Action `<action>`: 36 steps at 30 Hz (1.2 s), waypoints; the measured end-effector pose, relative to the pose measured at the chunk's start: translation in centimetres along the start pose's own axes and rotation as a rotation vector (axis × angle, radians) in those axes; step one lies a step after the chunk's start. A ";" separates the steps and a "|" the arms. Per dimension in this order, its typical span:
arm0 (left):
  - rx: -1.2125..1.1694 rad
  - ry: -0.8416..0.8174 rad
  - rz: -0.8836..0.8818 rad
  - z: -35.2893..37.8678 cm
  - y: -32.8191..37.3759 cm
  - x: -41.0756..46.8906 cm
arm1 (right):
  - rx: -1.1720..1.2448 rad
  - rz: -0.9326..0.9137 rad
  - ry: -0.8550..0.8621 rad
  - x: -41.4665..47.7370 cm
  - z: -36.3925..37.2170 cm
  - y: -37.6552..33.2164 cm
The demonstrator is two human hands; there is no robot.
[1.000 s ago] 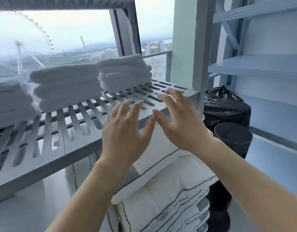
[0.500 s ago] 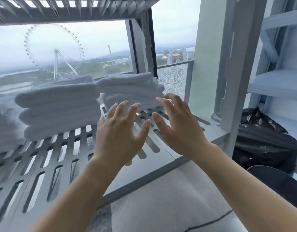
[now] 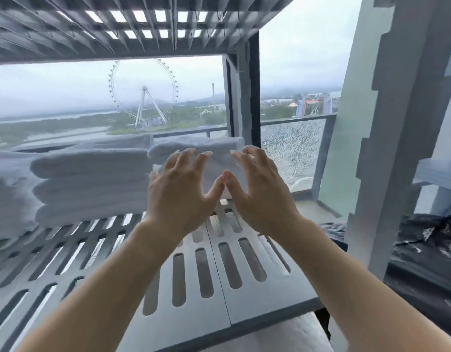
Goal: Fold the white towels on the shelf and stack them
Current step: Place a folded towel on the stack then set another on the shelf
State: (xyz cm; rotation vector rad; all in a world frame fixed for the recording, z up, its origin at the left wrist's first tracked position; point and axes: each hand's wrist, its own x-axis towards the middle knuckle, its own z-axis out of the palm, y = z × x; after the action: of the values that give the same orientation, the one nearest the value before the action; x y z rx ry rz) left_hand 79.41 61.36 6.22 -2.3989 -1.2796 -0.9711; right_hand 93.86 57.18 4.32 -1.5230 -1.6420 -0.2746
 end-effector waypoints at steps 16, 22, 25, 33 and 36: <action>0.025 -0.079 0.007 5.3 -6.4 8.0 | -0.132 0.061 -0.068 9.2 4.5 2.8; 0.047 -0.100 0.083 7.2 -7.3 9.6 | -0.239 -0.004 -0.117 10.7 7.2 4.2; 0.072 -0.146 0.123 8.2 -7.8 10.2 | -0.221 -0.006 -0.120 10.2 8.4 5.2; 0.030 -0.166 0.149 9.4 -8.5 10.8 | -0.198 -0.035 -0.149 10.0 8.7 6.2; 0.003 -0.148 0.116 9.5 -8.6 10.6 | -0.213 -0.034 -0.167 9.8 8.6 6.3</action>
State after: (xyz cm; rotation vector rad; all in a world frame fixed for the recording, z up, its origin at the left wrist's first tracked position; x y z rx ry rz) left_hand 80.74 77.90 5.46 -2.5518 -1.1725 -0.7719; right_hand 96.94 71.31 3.58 -1.7174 -1.8174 -0.3589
